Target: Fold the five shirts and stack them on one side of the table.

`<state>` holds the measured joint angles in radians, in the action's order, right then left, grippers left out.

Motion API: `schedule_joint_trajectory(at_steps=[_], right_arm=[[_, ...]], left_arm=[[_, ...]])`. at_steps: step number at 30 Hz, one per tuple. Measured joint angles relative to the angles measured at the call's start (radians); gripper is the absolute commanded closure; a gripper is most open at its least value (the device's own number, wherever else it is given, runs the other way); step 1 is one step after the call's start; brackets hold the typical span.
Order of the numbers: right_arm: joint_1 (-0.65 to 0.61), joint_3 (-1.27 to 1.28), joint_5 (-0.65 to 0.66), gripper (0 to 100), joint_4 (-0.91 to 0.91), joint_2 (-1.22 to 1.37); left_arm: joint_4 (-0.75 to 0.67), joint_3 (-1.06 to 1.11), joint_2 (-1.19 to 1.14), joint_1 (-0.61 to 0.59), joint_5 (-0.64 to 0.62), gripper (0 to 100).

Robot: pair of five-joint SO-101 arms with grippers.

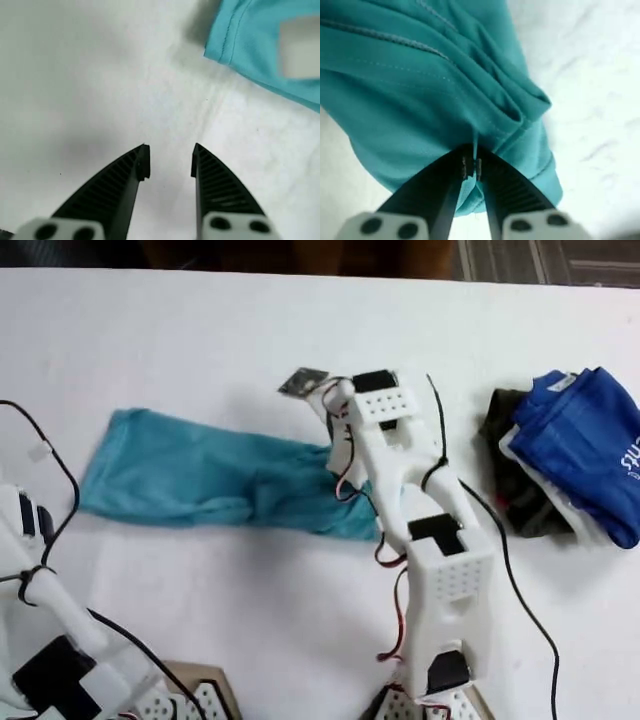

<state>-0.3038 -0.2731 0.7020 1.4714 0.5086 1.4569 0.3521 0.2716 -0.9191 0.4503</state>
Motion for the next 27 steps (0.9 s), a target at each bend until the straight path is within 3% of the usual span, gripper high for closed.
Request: schedule_joint_trajectory(at_steps=[4,10,16,19,22,27], right_arm=[[0.006,-0.072,0.000,97.8,0.064,-0.087],[0.003,-0.109,0.000,97.8,0.153,-0.226],[0.068,-0.109,0.000,97.8,0.219,-0.284],[0.103,-0.109,0.000,97.8,0.230,-0.330],[0.112,-0.109,0.000,97.8,0.238,-0.367],[0.112,-0.109,0.000,97.8,0.244,-0.391]], left_arm=[[0.000,-0.028,0.000,0.000,-0.018,83],[0.055,-0.247,-0.083,0.041,-0.167,74],[0.285,-0.598,-0.448,0.196,-0.198,74],[0.313,-0.761,-0.647,0.209,-0.216,74],[0.313,-0.830,-0.772,0.210,-0.215,74],[0.313,-0.933,-0.918,0.224,-0.097,74]])
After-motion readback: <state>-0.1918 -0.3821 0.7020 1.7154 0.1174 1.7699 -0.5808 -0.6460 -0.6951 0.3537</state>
